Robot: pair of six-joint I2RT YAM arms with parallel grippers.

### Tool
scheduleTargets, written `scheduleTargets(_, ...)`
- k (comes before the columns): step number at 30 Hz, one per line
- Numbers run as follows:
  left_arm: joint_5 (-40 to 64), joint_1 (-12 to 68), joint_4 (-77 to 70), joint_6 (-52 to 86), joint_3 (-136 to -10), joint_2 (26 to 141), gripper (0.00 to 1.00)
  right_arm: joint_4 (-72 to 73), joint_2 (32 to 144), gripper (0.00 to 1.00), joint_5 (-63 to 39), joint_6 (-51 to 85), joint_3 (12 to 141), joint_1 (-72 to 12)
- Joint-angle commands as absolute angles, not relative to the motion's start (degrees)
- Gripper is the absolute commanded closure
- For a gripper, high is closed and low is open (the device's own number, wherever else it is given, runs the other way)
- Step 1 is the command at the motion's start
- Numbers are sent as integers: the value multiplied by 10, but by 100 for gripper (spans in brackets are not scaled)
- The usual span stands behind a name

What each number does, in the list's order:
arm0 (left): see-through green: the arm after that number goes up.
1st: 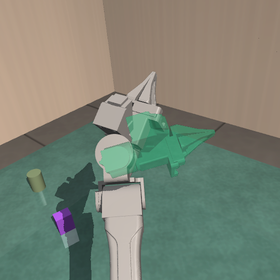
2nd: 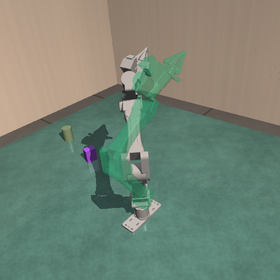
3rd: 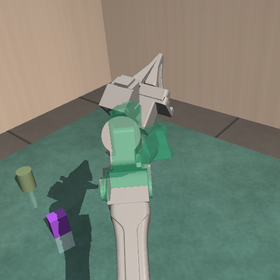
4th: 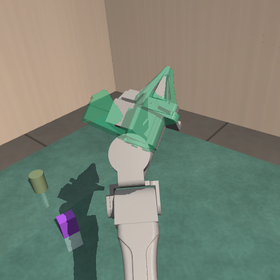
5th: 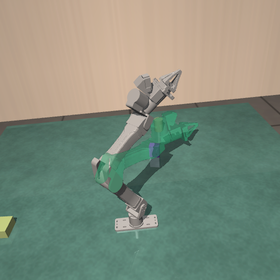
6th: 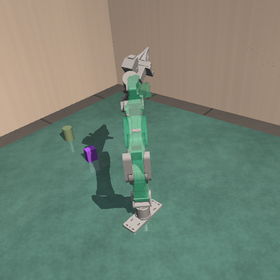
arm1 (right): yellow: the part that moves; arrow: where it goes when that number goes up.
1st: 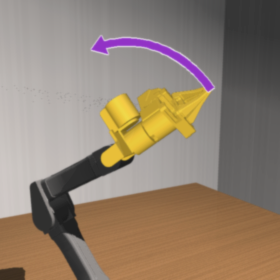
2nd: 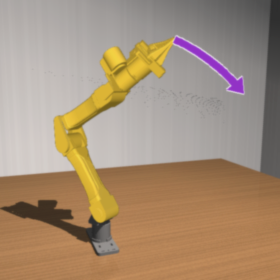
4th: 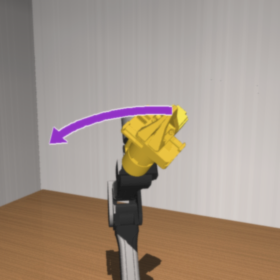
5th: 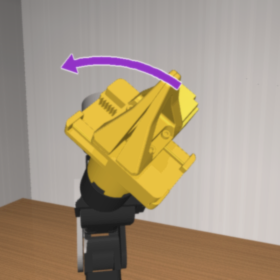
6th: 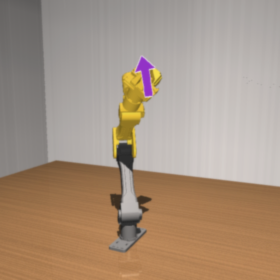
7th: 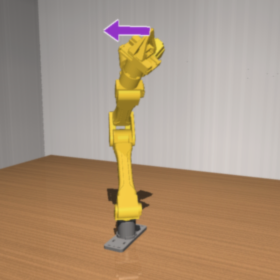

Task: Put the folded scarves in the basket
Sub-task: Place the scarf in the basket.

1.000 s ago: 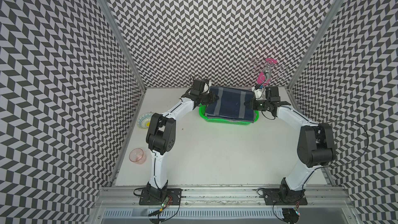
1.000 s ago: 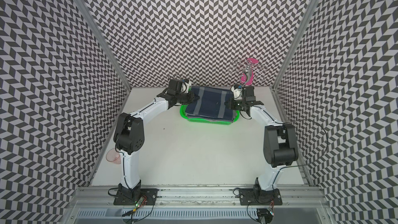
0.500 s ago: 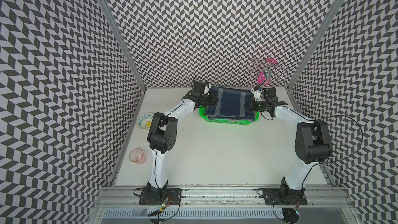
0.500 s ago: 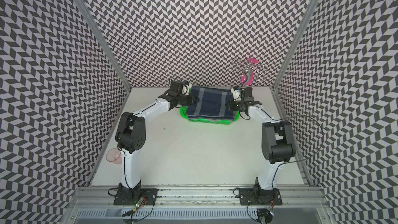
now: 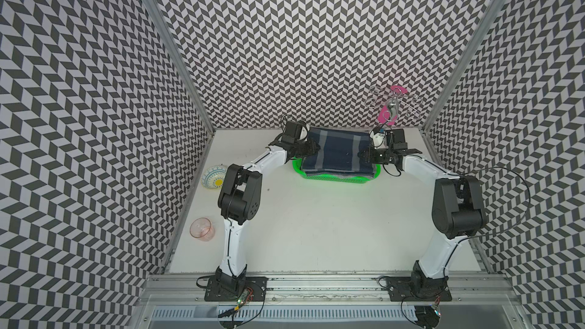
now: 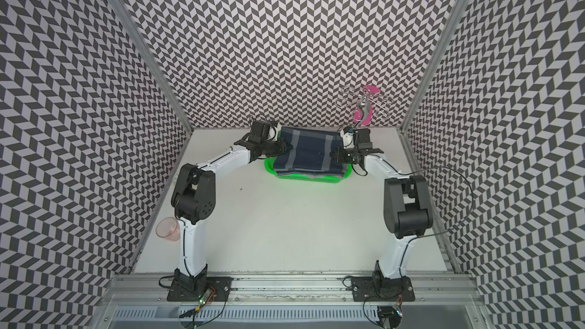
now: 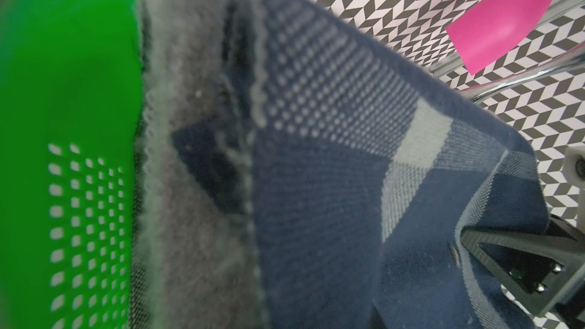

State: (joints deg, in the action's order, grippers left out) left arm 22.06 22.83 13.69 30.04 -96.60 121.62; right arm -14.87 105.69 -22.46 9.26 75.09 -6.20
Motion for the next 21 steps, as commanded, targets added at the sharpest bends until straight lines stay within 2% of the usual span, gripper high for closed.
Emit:
scheduleTargets(1,183,214,136,290,-962,1206,69,-147,1035,52,-178,88,762,-55)
scheduleTargets(21,171,204,133,291,-925,1150,51,-146,988,47,-139,100,731,-51)
